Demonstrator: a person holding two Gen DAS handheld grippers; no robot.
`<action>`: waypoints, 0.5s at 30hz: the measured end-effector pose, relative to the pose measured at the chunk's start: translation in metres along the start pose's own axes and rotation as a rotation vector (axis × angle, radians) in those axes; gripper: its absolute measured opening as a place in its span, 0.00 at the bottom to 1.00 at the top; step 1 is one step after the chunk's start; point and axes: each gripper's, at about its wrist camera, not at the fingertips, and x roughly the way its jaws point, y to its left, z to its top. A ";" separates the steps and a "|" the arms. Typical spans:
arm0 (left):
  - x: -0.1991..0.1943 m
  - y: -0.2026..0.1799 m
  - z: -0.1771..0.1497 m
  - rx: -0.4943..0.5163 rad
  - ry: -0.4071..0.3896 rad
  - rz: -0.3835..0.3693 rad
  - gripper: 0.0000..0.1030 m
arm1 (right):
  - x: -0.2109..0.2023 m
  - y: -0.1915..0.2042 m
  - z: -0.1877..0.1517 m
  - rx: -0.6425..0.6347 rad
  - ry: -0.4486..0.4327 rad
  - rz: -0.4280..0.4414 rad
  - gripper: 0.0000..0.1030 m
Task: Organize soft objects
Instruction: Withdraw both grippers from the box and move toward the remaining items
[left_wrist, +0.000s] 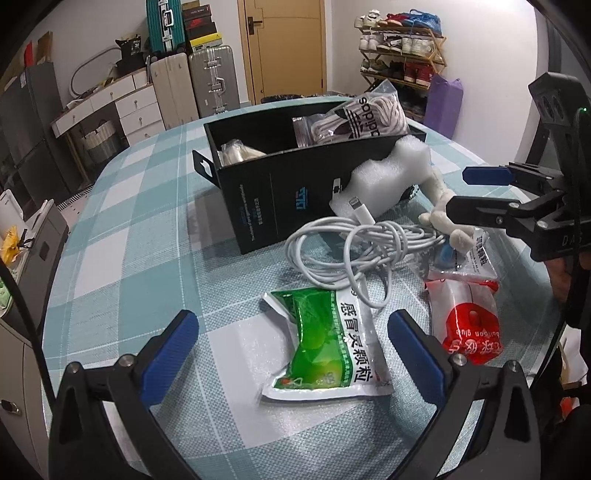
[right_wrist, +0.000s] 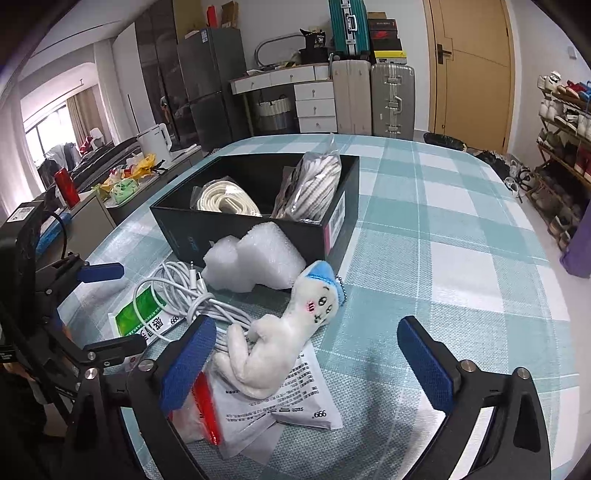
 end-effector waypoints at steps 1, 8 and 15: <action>0.001 0.000 -0.001 0.006 0.007 -0.001 0.99 | 0.000 0.001 0.000 -0.002 0.003 0.004 0.93; 0.005 -0.002 -0.004 0.019 0.048 -0.003 0.93 | 0.002 0.002 -0.001 -0.005 0.006 0.008 0.91; 0.004 -0.001 -0.007 0.013 0.048 -0.048 0.77 | 0.005 0.002 -0.002 0.000 0.022 0.026 0.78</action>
